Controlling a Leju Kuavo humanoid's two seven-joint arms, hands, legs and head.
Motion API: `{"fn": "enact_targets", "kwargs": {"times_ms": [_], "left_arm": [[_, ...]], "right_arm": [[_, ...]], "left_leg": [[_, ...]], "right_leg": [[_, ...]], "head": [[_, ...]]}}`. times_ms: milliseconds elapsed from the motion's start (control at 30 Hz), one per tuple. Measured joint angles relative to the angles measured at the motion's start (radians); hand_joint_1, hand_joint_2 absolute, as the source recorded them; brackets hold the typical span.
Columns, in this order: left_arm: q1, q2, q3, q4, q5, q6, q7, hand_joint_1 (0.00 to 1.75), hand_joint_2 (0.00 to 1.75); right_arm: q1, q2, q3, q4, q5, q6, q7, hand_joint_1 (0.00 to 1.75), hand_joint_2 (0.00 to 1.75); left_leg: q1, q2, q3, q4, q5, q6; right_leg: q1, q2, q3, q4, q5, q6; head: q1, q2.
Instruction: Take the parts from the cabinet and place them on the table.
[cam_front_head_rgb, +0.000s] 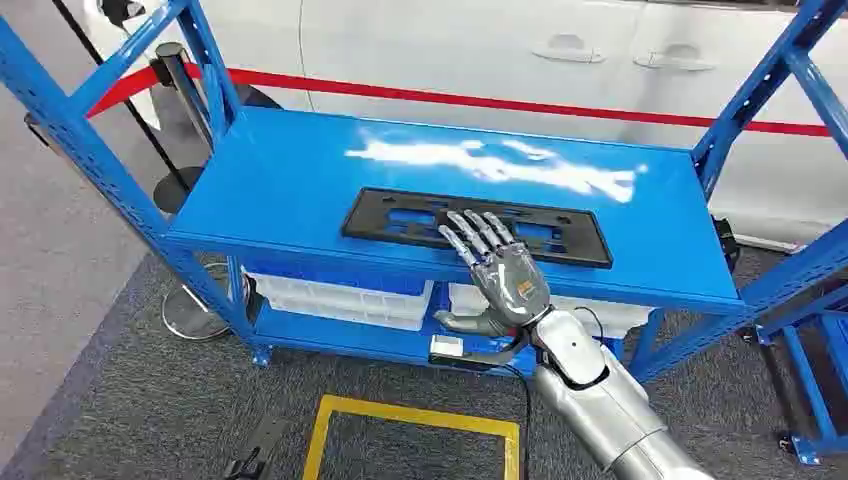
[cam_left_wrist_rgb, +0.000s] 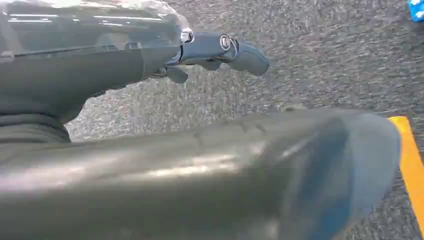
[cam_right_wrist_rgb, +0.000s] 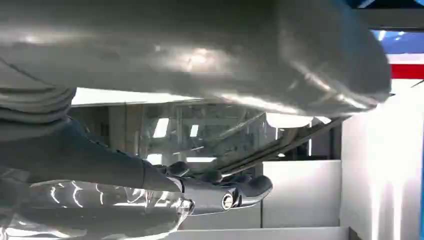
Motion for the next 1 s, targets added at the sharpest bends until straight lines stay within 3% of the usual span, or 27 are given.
{"fn": "enact_targets", "kwargs": {"times_ms": [33, 67, 100, 133, 200, 233, 267, 367, 400, 467, 533, 567, 600, 633, 700, 733, 767, 800, 900, 967, 1000], "left_arm": [[0.0, 0.0, 0.0, 0.0, 0.0, 0.0, 0.0, 0.0, 0.0], [0.001, 0.0, 0.0, 0.0, 0.0, 0.0, 0.0, 0.0, 0.0], [0.003, -0.001, 0.0, 0.0, 0.0, 0.0, 0.0, 0.0, 0.0], [0.003, -0.001, 0.0, 0.0, 0.0, 0.0, 0.0, 0.0, 0.0], [0.001, -0.002, 0.0, 0.0, -0.003, -0.001, 0.002, 0.0, 0.0], [0.001, -0.005, -0.001, 0.001, -0.003, -0.003, 0.003, 0.0, 0.0], [-0.003, -0.005, -0.001, 0.001, -0.003, -0.004, 0.003, 0.0, 0.0], [-0.004, -0.006, -0.003, 0.002, -0.008, -0.012, 0.005, 0.0, 0.0], [-0.006, -0.006, -0.004, 0.002, -0.01, -0.013, 0.006, 0.0, 0.0], [-0.01, -0.006, -0.009, 0.002, -0.014, -0.016, 0.006, 0.0, 0.0], [-0.011, -0.006, -0.015, 0.002, -0.019, -0.019, 0.006, 0.0, 0.0], [-0.01, -0.006, -0.016, 0.002, -0.022, -0.02, 0.007, 0.0, 0.0], [-0.009, -0.006, -0.017, 0.002, -0.024, -0.023, 0.01, 0.0, 0.0], [-0.01, -0.006, -0.017, 0.002, -0.024, -0.024, 0.012, 0.0, 0.0], [-0.012, -0.006, -0.018, 0.002, -0.024, -0.026, 0.014, 0.0, 0.0], [-0.014, -0.006, -0.018, 0.002, -0.025, -0.027, 0.015, 0.0, 0.0], [-0.017, -0.007, -0.019, 0.002, -0.025, -0.029, 0.015, 0.0, 0.0], [-0.018, -0.008, -0.02, 0.002, -0.025, -0.03, 0.016, 0.0, 0.0], [-0.017, -0.008, -0.02, 0.002, -0.025, -0.03, 0.021, 0.0, 0.0], [-0.019, -0.008, -0.02, 0.002, -0.025, -0.03, 0.021, 0.0, 0.0], [-0.02, -0.008, -0.021, 0.002, -0.026, -0.03, 0.021, 0.0, 0.0]], "right_arm": [[0.0, 0.001, 0.001, 0.004, -0.002, -0.001, -0.005, 0.0, 1.75], [0.0, 0.003, 0.003, 0.008, -0.002, -0.001, -0.008, 0.0, 1.75], [0.0, 0.003, 0.005, 0.013, -0.002, -0.001, -0.01, 0.0, 1.75], [-0.001, 0.004, 0.006, 0.015, -0.002, -0.001, -0.011, 0.0, 1.75], [-0.013, 0.011, 0.012, 0.021, 0.013, -0.001, -0.011, 0.0, 1.75], [-0.023, 0.013, 0.018, 0.024, 0.021, 0.0, -0.009, 0.0, 1.75], [-0.032, 0.018, 0.021, 0.027, 0.025, 0.001, -0.005, 0.0, 1.75], [-0.065, 0.043, 0.05, 0.044, 0.078, 0.035, 0.027, 0.0, 1.75], [-0.076, 0.053, 0.059, 0.05, 0.086, 0.042, 0.036, 0.0, 1.75], [-0.103, 0.08, 0.076, 0.064, 0.103, 0.062, 0.057, 0.0, 1.75], [-0.121, 0.097, 0.089, 0.084, 0.115, 0.081, 0.072, 0.0, 1.75], [-0.127, 0.107, 0.095, 0.094, 0.12, 0.093, 0.08, 0.0, 1.75], [-0.136, 0.117, 0.1, 0.11, 0.131, 0.109, 0.094, 0.0, 1.75], [-0.146, 0.128, 0.105, 0.125, 0.14, 0.121, 0.103, 0.0, 1.75], [-0.169, 0.147, 0.118, 0.151, 0.152, 0.145, 0.111, 0.0, 1.75], [-0.181, 0.157, 0.123, 0.164, 0.159, 0.155, 0.115, 0.0, 1.75], [-0.196, 0.164, 0.127, 0.178, 0.166, 0.164, 0.121, 0.0, 1.75], [-0.212, 0.176, 0.138, 0.201, 0.176, 0.183, 0.128, 0.0, 1.75], [-0.232, 0.198, 0.161, 0.25, 0.191, 0.213, 0.144, 0.0, 1.75], [-0.251, 0.212, 0.173, 0.281, 0.197, 0.243, 0.151, 0.0, 1.75], [-0.263, 0.219, 0.177, 0.302, 0.2, 0.258, 0.154, 0.0, 1.75]], "left_leg": [[-0.003, 0.0, 0.001, 0.0, -0.003, 0.005], [-0.007, -0.002, 0.003, 0.001, -0.006, 0.007], [-0.009, -0.004, 0.006, 0.001, -0.009, 0.007], [-0.012, -0.007, 0.011, 0.001, -0.013, 0.007], [-0.02, -0.01, 0.027, 0.0, -0.022, 0.007], [-0.02, -0.011, 0.029, -0.001, -0.024, 0.006], [-0.026, -0.012, 0.025, 0.002, -0.026, 0.001], [-0.021, -0.009, 0.025, -0.004, -0.024, -0.014], [-0.026, -0.009, 0.023, 0.0, -0.03, -0.02], [-0.02, -0.008, -0.008, 0.076, -0.082, -0.031], [-0.012, -0.008, -0.084, 0.237, -0.154, -0.041], [-0.01, -0.008, -0.116, 0.298, -0.172, -0.045], [-0.007, -0.007, -0.129, 0.317, -0.166, -0.049], [-0.003, -0.007, -0.115, 0.283, -0.135, -0.052], [0.003, -0.006, -0.032, 0.114, -0.04, -0.056], [0.006, -0.003, 0.007, 0.025, -0.013, -0.057], [-0.004, -0.005, 0.02, 0.015, -0.033, -0.055], [0.0, -0.007, 0.016, 0.012, -0.027, -0.04], [-0.003, -0.009, 0.014, 0.009, -0.025, -0.023], [0.001, -0.008, 0.017, 0.003, -0.023, -0.011], [0.001, -0.007, 0.017, 0.003, -0.023, -0.006]], "right_leg": [[0.0, 0.0, -0.05, 0.083, -0.027, 0.001], [0.001, 0.0, -0.089, 0.136, -0.031, -0.001], [0.002, 0.0, -0.1, 0.135, -0.009, -0.004], [0.003, 0.0, -0.091, 0.095, 0.031, -0.009], [0.012, 0.0, -0.021, -0.087, 0.15, -0.032], [0.02, 0.001, 0.002, -0.148, 0.165, -0.048], [0.02, -0.002, 0.008, -0.164, 0.161, -0.048], [0.023, 0.002, 0.006, -0.17, 0.16, -0.047], [0.008, 0.001, 0.014, -0.186, 0.168, -0.052], [0.008, 0.0, 0.02, -0.192, 0.17, -0.056], [0.009, -0.002, 0.021, -0.191, 0.168, -0.059], [0.009, -0.003, 0.021, -0.19, 0.167, -0.059], [0.009, -0.003, 0.021, -0.189, 0.166, -0.058], [0.008, -0.002, 0.022, -0.186, 0.163, -0.057], [0.005, 0.001, 0.026, -0.178, 0.154, -0.05], [0.004, 0.001, 0.028, -0.171, 0.147, -0.044], [0.011, 0.001, 0.022, -0.168, 0.145, -0.039], [0.011, 0.002, 0.018, -0.163, 0.145, -0.036], [0.01, 0.001, 0.02, -0.168, 0.145, -0.022], [0.006, -0.001, -0.003, -0.116, 0.106, -0.013], [0.006, -0.001, -0.04, -0.041, 0.067, -0.011]], "head": [[0.0, 0.0], [0.0, 0.0], [0.0, 0.0], [0.0, 0.0], [0.0, 0.0], [0.0, 0.0], [0.0, 0.0], [0.0, 0.0], [0.0, 0.0], [0.0, 0.0], [0.0, 0.0], [0.0, 0.0], [0.0, 0.0], [0.0, 0.0], [0.0, 0.0], [0.0, 0.0], [0.0, 0.0], [0.0, 0.0], [0.0, 0.0], [0.0, 0.0], [0.0, 0.0]]}}
